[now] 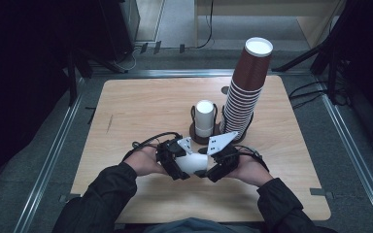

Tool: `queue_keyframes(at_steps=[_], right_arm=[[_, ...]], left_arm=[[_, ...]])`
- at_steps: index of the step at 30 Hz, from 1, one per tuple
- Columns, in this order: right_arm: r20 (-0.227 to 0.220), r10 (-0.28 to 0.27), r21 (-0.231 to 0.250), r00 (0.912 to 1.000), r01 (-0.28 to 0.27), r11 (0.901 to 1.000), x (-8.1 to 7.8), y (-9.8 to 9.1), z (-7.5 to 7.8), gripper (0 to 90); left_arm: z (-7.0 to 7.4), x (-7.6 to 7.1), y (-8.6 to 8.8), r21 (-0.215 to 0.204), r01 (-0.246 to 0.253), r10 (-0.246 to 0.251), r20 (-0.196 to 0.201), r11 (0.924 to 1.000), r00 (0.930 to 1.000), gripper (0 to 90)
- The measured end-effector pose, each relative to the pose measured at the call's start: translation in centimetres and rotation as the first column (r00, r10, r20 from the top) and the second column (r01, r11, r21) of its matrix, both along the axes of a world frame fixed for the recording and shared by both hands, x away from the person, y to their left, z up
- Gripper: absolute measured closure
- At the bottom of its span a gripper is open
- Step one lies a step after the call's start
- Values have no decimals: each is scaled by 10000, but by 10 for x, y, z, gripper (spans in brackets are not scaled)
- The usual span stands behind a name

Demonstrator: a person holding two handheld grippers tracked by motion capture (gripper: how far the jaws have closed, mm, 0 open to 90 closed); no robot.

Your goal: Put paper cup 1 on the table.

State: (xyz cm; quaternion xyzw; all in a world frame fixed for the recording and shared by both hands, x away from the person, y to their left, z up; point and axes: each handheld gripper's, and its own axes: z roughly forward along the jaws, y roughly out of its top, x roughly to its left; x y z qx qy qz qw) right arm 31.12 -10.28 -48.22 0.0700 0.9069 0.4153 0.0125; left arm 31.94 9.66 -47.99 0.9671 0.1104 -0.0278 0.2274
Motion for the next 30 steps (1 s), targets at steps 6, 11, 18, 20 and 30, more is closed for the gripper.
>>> queue_keyframes(at_steps=[6,11,18,20,30], right_arm=[[86,255,-347,9996,-251,9991,-3,6,-3,304],[268,396,-421,9989,-384,9984,-4,6,-2,329],[467,416,-150,9980,-410,9990,-1,0,-1,328],[306,316,-52,9990,-314,9995,-1,-3,0,329],[273,-83,1127,9996,52,9936,6,-22,7,327]], left_arm=[[0,0,-1,-20,85,-85,-11,10000,10000,224],[1,0,1,-49,90,-90,12,9999,10000,223],[8,-2,2,-539,-216,236,364,9983,9991,28],[10,-1,5,-681,-304,329,354,9972,9988,0],[26,3,26,-2491,-832,896,142,9649,9959,0]])
